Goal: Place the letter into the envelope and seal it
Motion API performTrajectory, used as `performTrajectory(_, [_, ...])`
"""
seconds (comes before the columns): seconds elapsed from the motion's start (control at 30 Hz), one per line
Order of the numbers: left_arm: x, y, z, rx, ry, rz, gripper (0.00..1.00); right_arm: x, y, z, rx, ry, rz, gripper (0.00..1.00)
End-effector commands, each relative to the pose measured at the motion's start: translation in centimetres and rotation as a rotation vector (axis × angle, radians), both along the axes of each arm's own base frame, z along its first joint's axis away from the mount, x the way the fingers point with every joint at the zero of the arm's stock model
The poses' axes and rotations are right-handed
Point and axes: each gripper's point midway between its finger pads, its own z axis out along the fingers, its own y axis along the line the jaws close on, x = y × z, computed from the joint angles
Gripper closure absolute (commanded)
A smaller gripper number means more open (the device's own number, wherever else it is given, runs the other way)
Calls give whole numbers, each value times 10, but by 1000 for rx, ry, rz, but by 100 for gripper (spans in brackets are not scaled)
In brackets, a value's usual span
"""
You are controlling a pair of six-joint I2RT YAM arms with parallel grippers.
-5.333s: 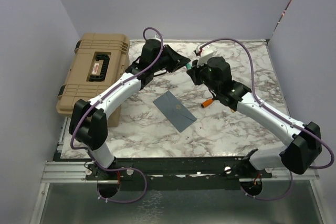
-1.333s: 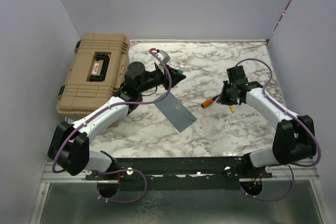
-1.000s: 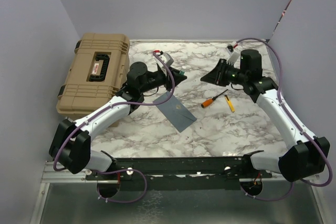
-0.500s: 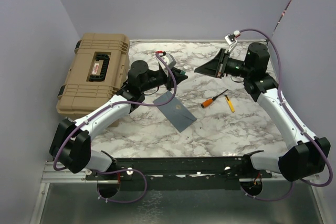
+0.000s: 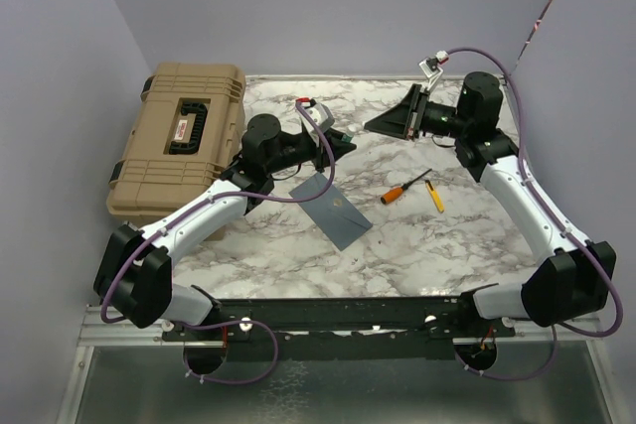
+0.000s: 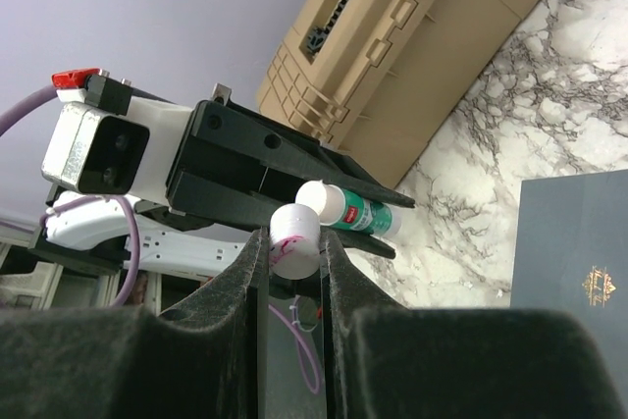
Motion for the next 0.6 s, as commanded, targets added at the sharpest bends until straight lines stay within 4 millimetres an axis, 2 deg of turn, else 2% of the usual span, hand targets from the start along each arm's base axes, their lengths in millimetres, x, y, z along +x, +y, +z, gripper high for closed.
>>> performTrajectory(0.0, [-7, -7, 18, -18, -49, -52, 100, -3, 7, 14, 21, -34, 50, 99])
performTrajectory(0.23, [-7, -7, 18, -16, -51, -50, 100, -4, 10, 3, 5, -10, 60, 99])
performTrajectory(0.57, [-11, -11, 18, -16, -46, -89, 100, -7, 15, 0, -12, 4, 86, 99])
